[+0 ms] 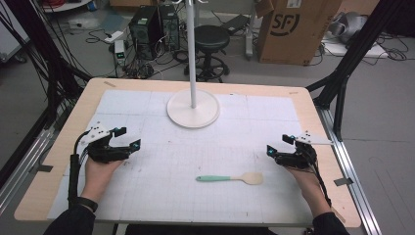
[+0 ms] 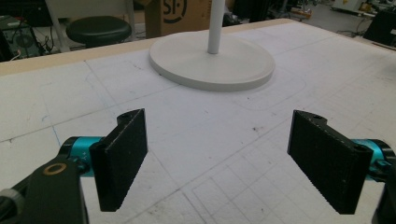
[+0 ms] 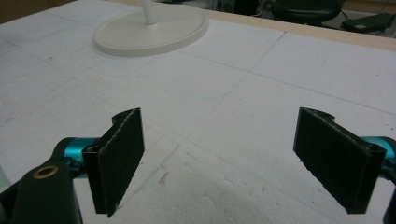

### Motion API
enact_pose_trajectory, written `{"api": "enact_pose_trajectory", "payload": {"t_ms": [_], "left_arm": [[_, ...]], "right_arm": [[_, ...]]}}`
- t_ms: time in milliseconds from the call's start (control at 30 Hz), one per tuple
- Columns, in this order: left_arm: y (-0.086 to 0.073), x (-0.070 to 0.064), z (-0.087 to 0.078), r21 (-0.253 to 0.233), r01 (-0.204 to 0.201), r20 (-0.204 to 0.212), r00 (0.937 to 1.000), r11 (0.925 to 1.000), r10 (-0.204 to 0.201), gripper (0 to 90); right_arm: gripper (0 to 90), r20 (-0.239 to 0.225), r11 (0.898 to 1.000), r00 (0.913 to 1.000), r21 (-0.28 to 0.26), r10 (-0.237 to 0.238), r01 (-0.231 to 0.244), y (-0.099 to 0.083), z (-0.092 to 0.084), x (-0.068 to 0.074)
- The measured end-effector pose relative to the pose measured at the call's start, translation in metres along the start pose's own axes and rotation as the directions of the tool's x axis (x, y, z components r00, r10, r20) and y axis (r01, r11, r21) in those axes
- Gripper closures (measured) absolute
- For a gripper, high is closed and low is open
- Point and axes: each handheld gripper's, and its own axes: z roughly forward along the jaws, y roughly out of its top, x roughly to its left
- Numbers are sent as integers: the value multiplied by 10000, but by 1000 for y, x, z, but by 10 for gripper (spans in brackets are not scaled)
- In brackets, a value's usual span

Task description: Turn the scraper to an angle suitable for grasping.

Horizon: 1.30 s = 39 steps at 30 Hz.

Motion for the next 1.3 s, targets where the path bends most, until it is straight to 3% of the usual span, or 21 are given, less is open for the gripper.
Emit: {"api": "enact_pose_trajectory", "payload": {"t_ms": [333, 700, 900, 1133, 1300], "left_arm": [[0, 3, -2, -124, 270, 89, 9996, 9996, -269, 206], [3, 3, -8, -357, 179, 139, 9998, 9992, -174, 203], [3, 3, -10, -421, 86, 196, 9998, 9991, -77, 202], [3, 2, -10, -257, -55, 333, 9994, 9997, 64, 190], [3, 1, -11, -186, -211, 380, 9990, 9996, 218, 188]], "right_arm": [[158, -14, 9998, 9999, -133, -143, 143, 0, 1, -1], [157, -937, 9969, 9927, -259, -763, 742, 6, 5, 10], [157, -1848, 9936, 9767, 91, -1088, 1124, 11, 15, 22], [157, -2861, 9810, 9441, 535, -1639, 1866, 15, 31, 42], [157, -3242, 9754, 9288, 640, -1796, 2109, 15, 38, 53]]}}
